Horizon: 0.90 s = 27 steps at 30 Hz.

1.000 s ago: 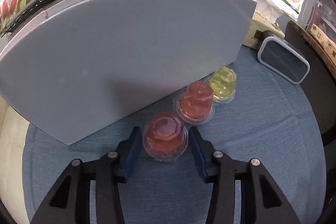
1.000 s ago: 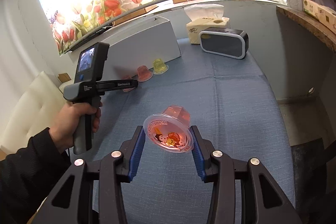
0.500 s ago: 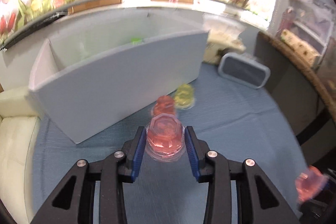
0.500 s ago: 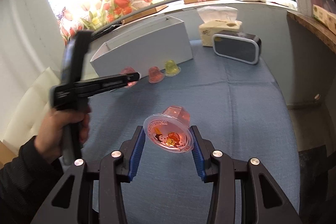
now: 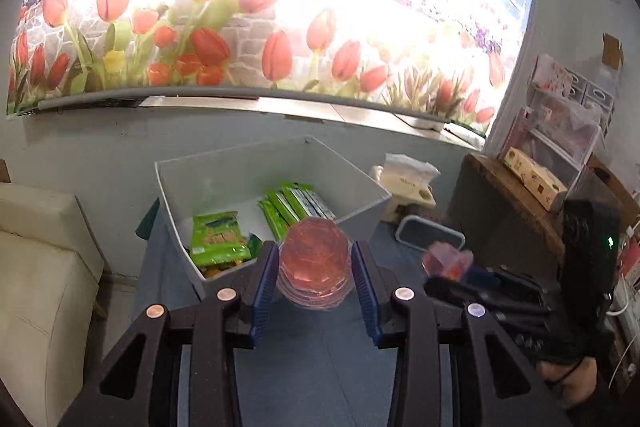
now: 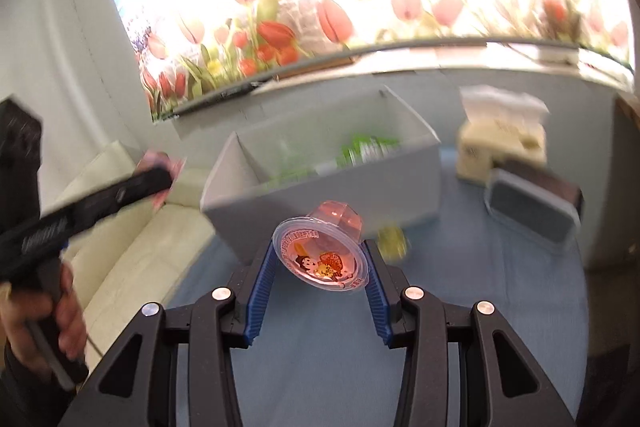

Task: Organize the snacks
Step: 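Carry both red jelly cups into the white box and release them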

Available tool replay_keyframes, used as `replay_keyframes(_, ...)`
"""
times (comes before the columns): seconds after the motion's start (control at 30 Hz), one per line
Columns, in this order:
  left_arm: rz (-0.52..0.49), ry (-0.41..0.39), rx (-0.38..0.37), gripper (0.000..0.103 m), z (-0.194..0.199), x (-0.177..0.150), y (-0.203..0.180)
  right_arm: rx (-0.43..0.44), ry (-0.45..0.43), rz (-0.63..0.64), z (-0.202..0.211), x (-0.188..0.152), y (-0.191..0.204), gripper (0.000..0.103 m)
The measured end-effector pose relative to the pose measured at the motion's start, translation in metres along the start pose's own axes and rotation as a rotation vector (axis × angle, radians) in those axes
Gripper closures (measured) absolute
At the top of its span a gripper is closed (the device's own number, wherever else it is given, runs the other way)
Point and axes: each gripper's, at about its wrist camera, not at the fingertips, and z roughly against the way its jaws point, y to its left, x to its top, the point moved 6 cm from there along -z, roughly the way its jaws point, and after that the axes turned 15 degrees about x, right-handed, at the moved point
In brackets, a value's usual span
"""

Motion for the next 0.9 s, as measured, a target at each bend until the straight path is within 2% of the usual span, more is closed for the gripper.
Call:
replay_keyframes(0.1, 0.001, -0.009, 0.008, 0.061, -0.007, 0.016, 0.011, 0.008, 0.005, 0.044, -0.024, 0.034, 0.006, 0.056)
replay_keyframes(0.27, 0.030, 0.008, -0.026, 0.061, -0.041, 0.039, 0.025, 0.039, 0.039, 0.095, -0.072, 0.078, 0.004, 0.056)
replay_keyframes(0.47, 0.056, 0.054, -0.037, 0.061, -0.085, 0.061, 0.047, 0.046, 0.115, 0.121, -0.124, 0.099, -0.016, 0.056)
replay_keyframes(0.63, 0.034, 0.089, -0.008, 0.061, -0.107, 0.062, 0.057, 0.035, 0.136, 0.114, -0.140, 0.103, -0.026, 0.055)
replay_keyframes(0.67, 0.034, 0.099, 0.013, 0.052, -0.109, 0.061, 0.059, 0.030, 0.143, 0.096, -0.142, 0.104, -0.028, 0.051)
replay_keyframes(0.7, 0.040, 0.114, 0.039, 0.028, -0.113, 0.059, 0.062, 0.014, 0.139, 0.088, -0.142, 0.104, -0.031, 0.030)
replay_keyframes(0.73, 0.052, 0.112, 0.035, 0.015, -0.113, 0.058, 0.065, -0.002, 0.123, 0.089, -0.140, 0.106, -0.032, 0.009)
replay_keyframes(0.77, 0.070, 0.087, 0.030, 0.000, -0.110, 0.059, 0.068, -0.004, 0.096, 0.095, -0.135, 0.108, -0.032, 0.006)
replay_keyframes(0.83, 0.073, 0.059, 0.051, 0.000, -0.104, 0.060, 0.072, 0.012, 0.075, 0.089, -0.127, 0.109, -0.033, 0.006)
replay_keyframes(0.9, 0.065, 0.077, 0.049, 0.000, -0.103, 0.059, 0.072, 0.001, 0.062, 0.079, -0.118, 0.108, -0.037, 0.006)
